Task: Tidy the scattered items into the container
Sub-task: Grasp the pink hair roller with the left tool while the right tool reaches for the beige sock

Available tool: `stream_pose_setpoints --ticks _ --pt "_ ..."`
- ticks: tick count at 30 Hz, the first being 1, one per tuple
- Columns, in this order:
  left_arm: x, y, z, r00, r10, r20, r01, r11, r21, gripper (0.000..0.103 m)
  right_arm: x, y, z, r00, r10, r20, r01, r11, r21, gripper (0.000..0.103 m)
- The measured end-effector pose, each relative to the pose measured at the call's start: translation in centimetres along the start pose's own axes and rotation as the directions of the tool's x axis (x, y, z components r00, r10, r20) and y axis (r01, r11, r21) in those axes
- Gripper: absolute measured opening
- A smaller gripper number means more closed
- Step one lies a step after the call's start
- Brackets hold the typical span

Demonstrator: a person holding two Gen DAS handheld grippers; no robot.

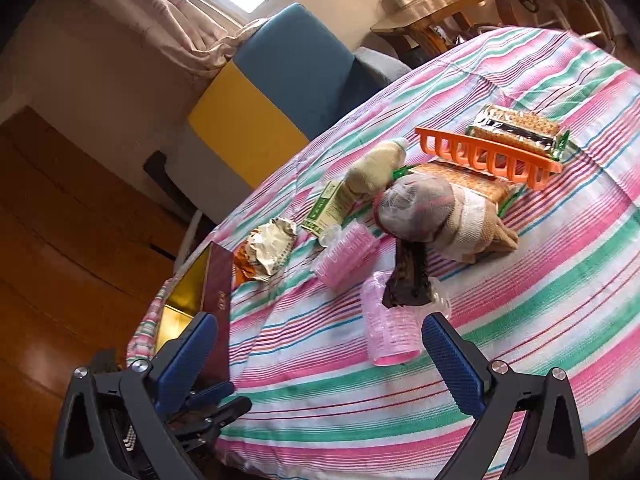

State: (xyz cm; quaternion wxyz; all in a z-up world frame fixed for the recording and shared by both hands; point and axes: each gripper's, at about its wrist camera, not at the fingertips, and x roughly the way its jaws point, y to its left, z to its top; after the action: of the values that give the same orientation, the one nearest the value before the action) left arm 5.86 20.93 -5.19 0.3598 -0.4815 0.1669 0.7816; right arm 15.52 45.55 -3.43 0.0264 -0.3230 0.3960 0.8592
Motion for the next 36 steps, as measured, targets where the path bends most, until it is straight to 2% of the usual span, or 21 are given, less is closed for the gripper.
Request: stream_pose_setpoints --ticks 7,9,13,16,19,23,25,28,31,36 --pt "0.6 0.1 -0.1 1.000 -0.011 -0.015 0.011 1.000 -0.018 0.038 3.6 -1.8 2.1 0.996 -0.032 -0.086 0.032 0.999 -0.007 0.103" --pt "0.7 0.4 -0.1 1.000 -0.008 -0.017 0.008 1.000 -0.028 0.038 4.8 -2.1 2.6 0.995 -0.044 -0.088 0.043 0.999 -0.021 0.103" --pt "0.7 1.0 -0.2 1.000 -0.005 -0.017 0.004 0.999 -0.050 0.038 7.2 -2.2 3.1 0.990 0.005 -0.144 -0.010 0.999 -0.040 0.103" --pt "0.6 1.4 -0.4 1.000 -0.008 -0.013 0.007 0.998 -0.067 0.038 8.6 -1.7 2.5 0.968 0.102 -0.231 -0.112 0.993 -0.028 0.103" --pt "0.4 1.5 -0.4 1.000 -0.010 -0.009 0.009 0.997 -0.073 0.038 9.0 -1.0 0.9 0.946 0.174 -0.275 -0.184 0.983 -0.010 0.103" --pt "-0.1 1.6 -0.7 1.000 -0.014 0.002 0.014 0.997 -0.080 0.038 9.5 0.5 -1.4 0.914 0.275 -0.298 -0.280 0.960 0.025 0.103" --pt "-0.2 1.3 -0.4 1.000 -0.028 0.011 0.029 0.998 -0.058 0.038 9.5 1.2 -2.3 0.890 0.342 -0.302 -0.338 0.939 0.065 0.103" --pt "-0.4 0.8 0.2 0.998 -0.051 0.023 0.052 0.998 -0.021 0.038 9.0 1.6 -3.3 0.881 0.372 -0.293 -0.359 0.928 0.098 0.103" --pt "-0.5 0.2 0.7 0.997 -0.075 0.034 0.074 0.997 0.017 0.039 7.5 1.7 -3.7 0.885 0.385 -0.261 -0.368 0.923 0.112 0.103" --pt "-0.8 -0.7 1.7 0.992 -0.114 0.051 0.110 0.991 0.079 0.043 3.7 0.4 -3.4 0.927 0.323 -0.192 -0.309 0.946 0.101 0.103"
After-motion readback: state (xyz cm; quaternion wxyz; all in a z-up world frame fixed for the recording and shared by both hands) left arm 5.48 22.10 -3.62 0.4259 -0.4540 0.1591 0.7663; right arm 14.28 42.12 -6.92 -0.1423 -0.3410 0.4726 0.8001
